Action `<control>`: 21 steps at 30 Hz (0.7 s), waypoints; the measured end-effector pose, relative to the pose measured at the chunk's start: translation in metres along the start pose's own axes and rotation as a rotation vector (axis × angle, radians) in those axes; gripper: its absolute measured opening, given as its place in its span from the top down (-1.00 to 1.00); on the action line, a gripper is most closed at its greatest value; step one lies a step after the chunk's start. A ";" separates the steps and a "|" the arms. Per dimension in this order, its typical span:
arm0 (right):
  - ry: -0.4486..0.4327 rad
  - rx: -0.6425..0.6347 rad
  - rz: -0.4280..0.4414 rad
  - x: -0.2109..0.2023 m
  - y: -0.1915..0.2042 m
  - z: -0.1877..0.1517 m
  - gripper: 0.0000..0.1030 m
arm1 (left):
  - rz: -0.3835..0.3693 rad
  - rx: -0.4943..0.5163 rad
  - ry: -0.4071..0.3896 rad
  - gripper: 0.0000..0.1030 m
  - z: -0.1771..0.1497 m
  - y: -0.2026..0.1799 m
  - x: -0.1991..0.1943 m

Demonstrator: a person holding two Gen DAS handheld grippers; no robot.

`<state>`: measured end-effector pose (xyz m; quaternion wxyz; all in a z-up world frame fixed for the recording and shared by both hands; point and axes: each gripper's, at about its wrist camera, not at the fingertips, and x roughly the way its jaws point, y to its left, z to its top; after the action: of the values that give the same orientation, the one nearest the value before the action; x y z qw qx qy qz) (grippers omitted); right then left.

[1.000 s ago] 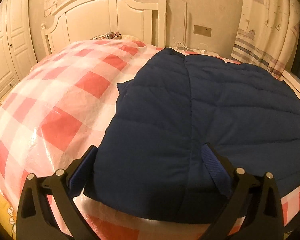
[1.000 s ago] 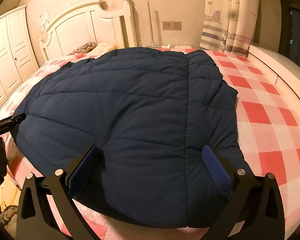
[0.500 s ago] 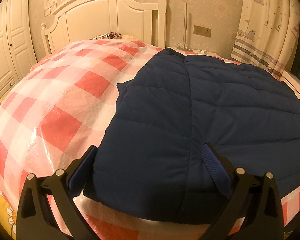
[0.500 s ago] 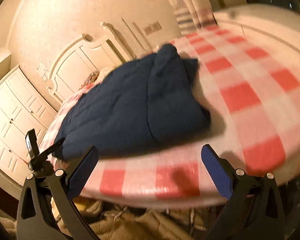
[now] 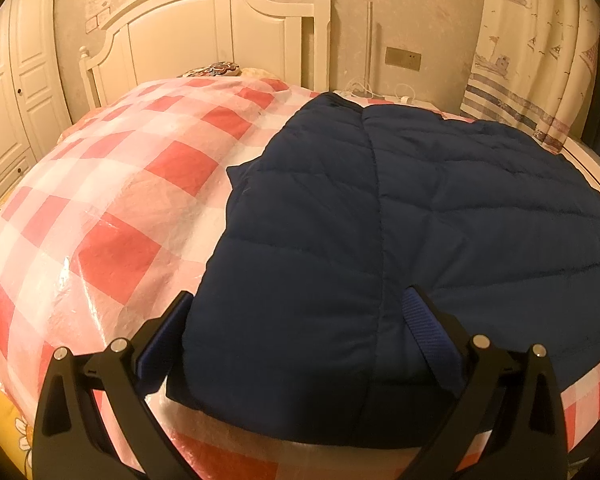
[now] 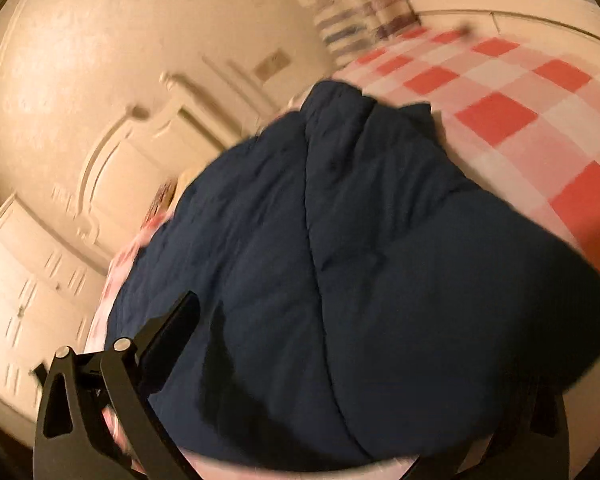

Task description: Fold large clothes

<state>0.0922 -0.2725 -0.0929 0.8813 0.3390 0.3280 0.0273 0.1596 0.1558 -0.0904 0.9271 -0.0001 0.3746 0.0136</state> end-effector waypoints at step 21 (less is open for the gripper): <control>-0.226 0.113 0.352 -0.105 -0.073 0.003 0.35 | 0.024 0.318 0.064 -0.95 0.131 -0.224 0.057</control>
<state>-0.0011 -0.3589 -0.0771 0.8737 0.4409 0.1639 0.1242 0.2972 -0.0653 -0.0375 0.9028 0.1510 0.4013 -0.0347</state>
